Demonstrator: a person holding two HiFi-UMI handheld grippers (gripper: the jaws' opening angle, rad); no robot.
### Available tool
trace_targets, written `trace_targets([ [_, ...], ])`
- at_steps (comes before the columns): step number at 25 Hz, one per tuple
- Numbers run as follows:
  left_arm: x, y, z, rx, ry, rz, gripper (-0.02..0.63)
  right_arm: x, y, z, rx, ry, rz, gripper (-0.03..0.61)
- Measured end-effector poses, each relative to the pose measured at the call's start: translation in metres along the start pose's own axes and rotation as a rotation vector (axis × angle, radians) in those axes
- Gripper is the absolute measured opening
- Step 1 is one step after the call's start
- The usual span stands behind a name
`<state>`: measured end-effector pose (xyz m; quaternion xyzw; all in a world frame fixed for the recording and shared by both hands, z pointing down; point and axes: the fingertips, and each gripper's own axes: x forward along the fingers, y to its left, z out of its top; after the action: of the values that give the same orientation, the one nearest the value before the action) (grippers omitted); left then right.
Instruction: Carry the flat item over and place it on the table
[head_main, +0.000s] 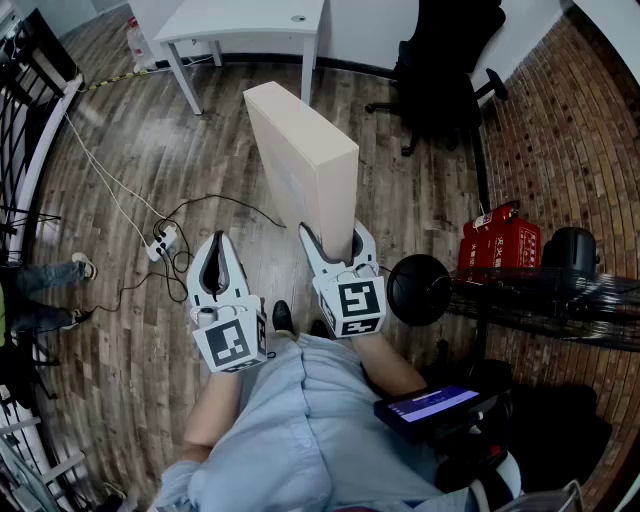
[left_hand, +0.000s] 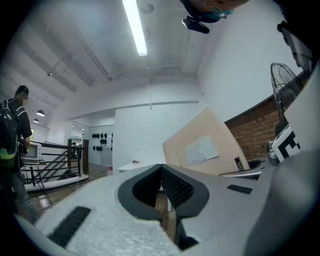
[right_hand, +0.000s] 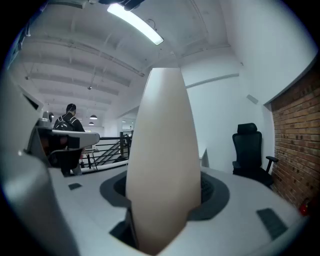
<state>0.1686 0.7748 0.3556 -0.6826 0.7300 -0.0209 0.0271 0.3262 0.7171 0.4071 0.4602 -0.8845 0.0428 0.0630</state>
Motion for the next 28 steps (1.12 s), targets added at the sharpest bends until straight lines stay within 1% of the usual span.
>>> trace_targets([
  [8,0.013,0.006,-0.006,-0.003,0.008,-0.006,0.009,0.013,-0.001,-0.003,-0.003,0.008,-0.007,0.263],
  [11,0.021,0.013,-0.007,0.001,0.008,-0.012,0.009,0.023,0.0,-0.005,0.032,0.012,-0.012,0.267],
  [13,0.028,0.021,-0.009,0.003,0.009,-0.014,0.009,0.032,0.001,-0.006,0.046,0.016,-0.022,0.27],
  [17,0.045,0.041,-0.013,-0.005,0.008,-0.02,0.009,0.056,0.008,-0.005,0.026,0.024,-0.039,0.27],
  [26,0.082,0.091,-0.015,0.012,-0.013,-0.059,0.009,0.105,0.023,0.012,0.017,-0.005,-0.1,0.273],
  [28,0.09,0.101,-0.018,0.005,-0.005,-0.058,0.009,0.115,0.024,0.015,0.017,-0.006,-0.111,0.273],
])
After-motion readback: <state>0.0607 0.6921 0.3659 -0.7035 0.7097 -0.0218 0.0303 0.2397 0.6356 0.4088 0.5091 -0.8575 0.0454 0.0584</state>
